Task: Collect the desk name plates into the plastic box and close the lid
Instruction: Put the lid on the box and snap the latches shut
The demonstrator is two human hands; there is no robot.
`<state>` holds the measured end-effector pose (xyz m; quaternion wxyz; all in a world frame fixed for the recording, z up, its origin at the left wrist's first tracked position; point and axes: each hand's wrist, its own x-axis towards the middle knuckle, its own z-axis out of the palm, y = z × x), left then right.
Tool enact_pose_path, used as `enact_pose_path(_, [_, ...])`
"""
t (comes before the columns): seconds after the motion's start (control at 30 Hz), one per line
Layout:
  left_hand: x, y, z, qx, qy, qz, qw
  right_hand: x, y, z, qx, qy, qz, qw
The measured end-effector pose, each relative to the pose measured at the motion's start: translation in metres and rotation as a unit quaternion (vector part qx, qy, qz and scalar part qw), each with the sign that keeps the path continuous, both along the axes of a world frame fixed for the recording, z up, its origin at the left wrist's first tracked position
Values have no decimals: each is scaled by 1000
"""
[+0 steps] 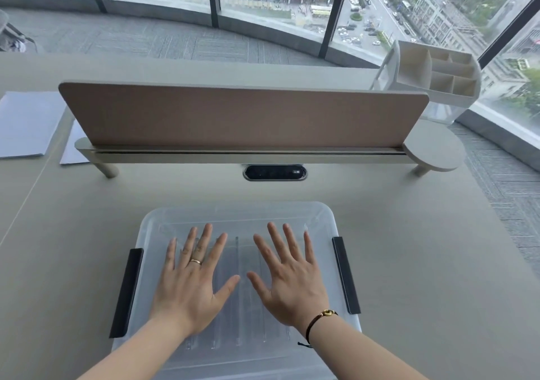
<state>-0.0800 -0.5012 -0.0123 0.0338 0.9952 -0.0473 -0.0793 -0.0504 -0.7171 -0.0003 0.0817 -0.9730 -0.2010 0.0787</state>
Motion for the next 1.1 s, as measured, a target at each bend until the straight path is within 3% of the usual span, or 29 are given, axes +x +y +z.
enact_pose_path(0.6, [-1, -1, 12, 9, 15, 14, 1000, 0, -1, 7, -8, 23, 2, 1000])
enact_pose_path(0.83, [-28, 17, 12, -83, 27, 35, 996, -20, -19, 13, 31, 47, -21, 998])
enact_pose_path(1.1, [-38, 15, 17, -85, 29, 43, 995, -37, -24, 14, 18, 45, -21, 999])
